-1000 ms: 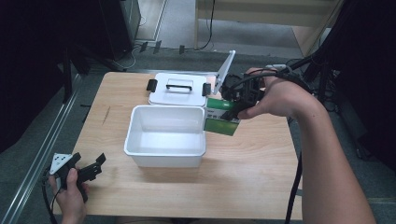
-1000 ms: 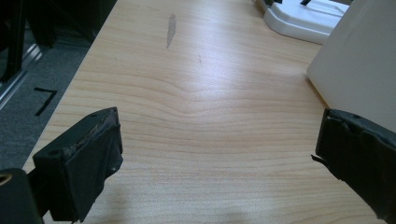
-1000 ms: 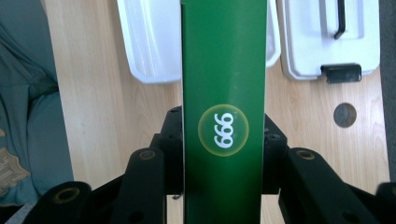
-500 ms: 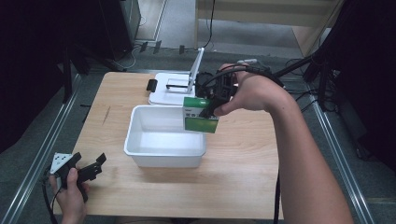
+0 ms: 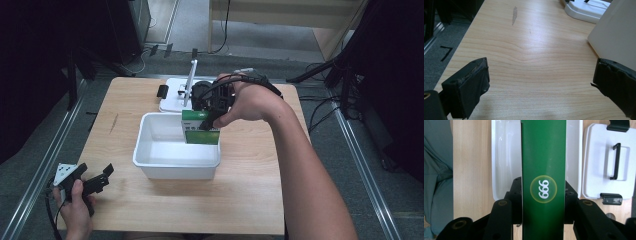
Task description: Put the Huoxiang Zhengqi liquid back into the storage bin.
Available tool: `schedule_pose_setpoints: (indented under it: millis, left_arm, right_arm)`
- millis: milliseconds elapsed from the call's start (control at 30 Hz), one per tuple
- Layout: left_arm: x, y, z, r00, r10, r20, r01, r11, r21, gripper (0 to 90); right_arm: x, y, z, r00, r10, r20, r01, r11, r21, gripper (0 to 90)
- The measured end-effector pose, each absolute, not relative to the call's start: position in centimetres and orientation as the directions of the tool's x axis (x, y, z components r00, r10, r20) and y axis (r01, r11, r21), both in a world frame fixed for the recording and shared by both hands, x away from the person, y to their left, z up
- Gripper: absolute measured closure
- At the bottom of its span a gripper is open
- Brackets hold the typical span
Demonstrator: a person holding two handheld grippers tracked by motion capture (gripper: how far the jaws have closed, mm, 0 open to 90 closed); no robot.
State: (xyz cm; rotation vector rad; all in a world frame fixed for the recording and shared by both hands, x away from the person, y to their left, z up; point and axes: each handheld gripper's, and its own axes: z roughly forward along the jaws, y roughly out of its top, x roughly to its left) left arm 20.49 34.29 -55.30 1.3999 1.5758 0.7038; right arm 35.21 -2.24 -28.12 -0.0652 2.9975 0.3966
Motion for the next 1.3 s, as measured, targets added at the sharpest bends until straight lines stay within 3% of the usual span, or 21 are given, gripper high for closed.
schedule_pose_setpoints:
  millis: [1300]
  left_arm:
    - [20.6, 34.3, -55.3, 0.032, 0.969, -0.245, 0.471, 0.202, 0.859, 1.3]
  right_arm:
    - [36.9, -1.6, -34.5, -0.994, -0.048, -0.101, -0.071, 0.969, 0.235, 64.1]
